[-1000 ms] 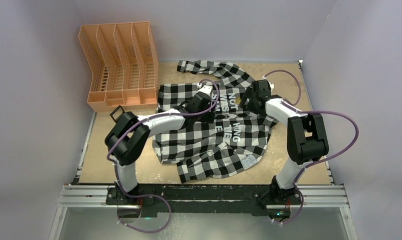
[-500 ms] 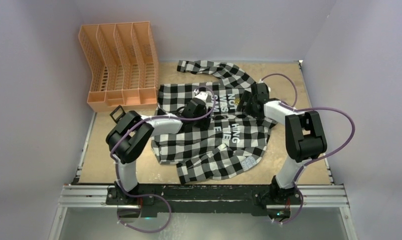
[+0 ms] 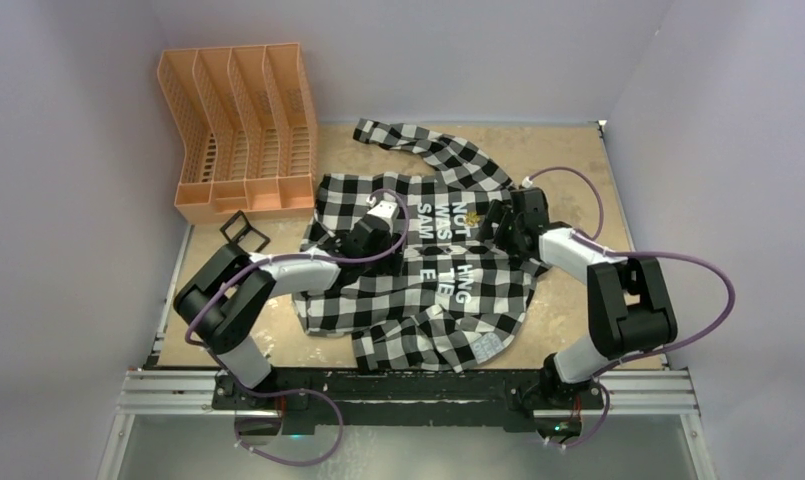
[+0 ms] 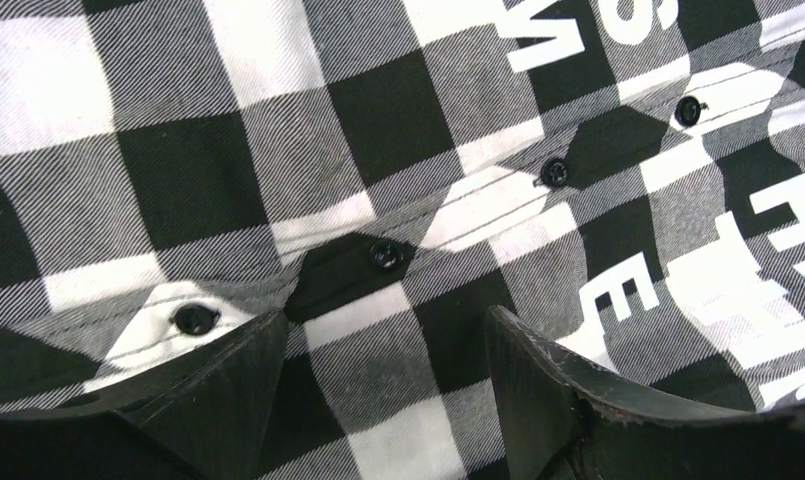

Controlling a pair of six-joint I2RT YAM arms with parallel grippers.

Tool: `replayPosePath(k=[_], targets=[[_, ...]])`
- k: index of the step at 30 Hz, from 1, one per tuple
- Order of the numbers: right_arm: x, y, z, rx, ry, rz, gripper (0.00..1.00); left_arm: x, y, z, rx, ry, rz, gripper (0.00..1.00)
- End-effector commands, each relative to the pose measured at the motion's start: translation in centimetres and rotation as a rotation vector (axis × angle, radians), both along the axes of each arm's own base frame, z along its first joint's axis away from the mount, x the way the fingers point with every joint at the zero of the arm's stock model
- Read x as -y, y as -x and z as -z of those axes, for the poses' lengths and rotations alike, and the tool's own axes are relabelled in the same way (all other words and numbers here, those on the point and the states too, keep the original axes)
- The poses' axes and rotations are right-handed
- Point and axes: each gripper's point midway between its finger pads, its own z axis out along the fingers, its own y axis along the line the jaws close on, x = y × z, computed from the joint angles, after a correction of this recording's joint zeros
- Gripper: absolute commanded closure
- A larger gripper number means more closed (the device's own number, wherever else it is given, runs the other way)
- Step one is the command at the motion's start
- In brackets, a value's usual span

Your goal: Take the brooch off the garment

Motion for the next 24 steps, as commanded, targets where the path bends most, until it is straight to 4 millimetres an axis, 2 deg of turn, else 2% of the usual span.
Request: replayPosePath(k=[1,5,7,9,15,20,24], targets=[[0.1,-0.2,-3.8,0.085,0.000,-0.022,0.10,-0.4,0.2,-2.5,0.024,0.029,-0.004,0.29],[-0.6,-2.0,-8.1,0.240,-0.031,-0.050,0.12,1.8,-1.3,-6.6,0.118,0.140,0.028,0.28],[-2.0,-2.3,-8.9,0.268,-0.103,-0.093,0.15,3.1,-2.1,-8.3,0.161,0.205,0.045,0.28],[-2.2,-3.1,-8.7,0.278,-0.108,-0.088,0.21,4.7,-2.8,-9.2,0.184,0.263,0.071,0.29],[-3.2,-5.2,-6.5,0.233,-0.155,-0.127,0.54,9.4,-4.6,-10.7,0.205,0.389,0.179,0.31],[-3.9,-6.4,-6.1,0.236,-0.195,-0.143,0.62,12.0,-6.5,-10.3,0.217,0.425,0.213,0.32],[-3.2,-7.5,-5.0,0.211,-0.201,-0.120,0.68,13.9,-7.7,-10.5,0.225,0.458,0.249,0.33]])
